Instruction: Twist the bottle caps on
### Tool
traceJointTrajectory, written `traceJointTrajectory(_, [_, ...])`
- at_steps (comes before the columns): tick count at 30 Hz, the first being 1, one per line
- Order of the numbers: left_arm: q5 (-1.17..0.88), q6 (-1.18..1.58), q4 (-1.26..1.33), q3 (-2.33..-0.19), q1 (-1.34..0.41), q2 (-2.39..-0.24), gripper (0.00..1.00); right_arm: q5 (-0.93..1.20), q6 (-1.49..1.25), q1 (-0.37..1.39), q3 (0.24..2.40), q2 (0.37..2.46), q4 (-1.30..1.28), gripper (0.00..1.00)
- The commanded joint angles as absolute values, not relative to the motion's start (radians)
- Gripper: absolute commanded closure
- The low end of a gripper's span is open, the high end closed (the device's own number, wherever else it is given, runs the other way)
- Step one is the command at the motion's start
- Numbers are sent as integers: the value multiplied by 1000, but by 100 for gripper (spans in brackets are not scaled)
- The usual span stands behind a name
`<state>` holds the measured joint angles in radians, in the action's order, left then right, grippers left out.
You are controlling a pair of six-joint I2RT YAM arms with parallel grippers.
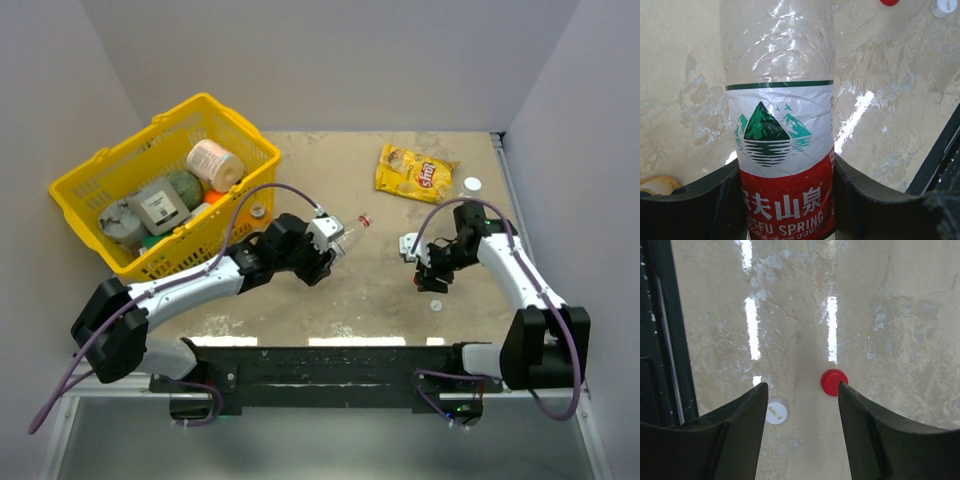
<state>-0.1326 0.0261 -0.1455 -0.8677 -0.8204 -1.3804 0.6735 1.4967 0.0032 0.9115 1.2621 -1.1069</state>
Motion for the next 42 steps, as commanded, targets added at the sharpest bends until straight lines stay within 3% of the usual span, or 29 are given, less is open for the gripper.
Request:
traceJointTrajectory(1, [-118, 37, -155, -862, -821, -1333, 51, 559, 1298, 49, 884, 1342, -841, 43])
traceJointTrajectory(6, [-115, 44, -155, -873, -821, -1328, 51, 506, 1253, 52, 917, 1448, -770, 45])
traceJointTrajectory(17, [-112, 51, -146, -867, -821, -1321, 51, 453, 1335, 51, 873, 1486, -729, 35])
traceJointTrajectory(22, [-112, 52, -140, -864, -821, -1328, 51, 453, 1387, 51, 854, 1491, -729, 34])
traceJointTrajectory(42, [-103, 54, -133, -865, -822, -1350, 51, 451, 1508, 55, 785, 1479, -696, 44])
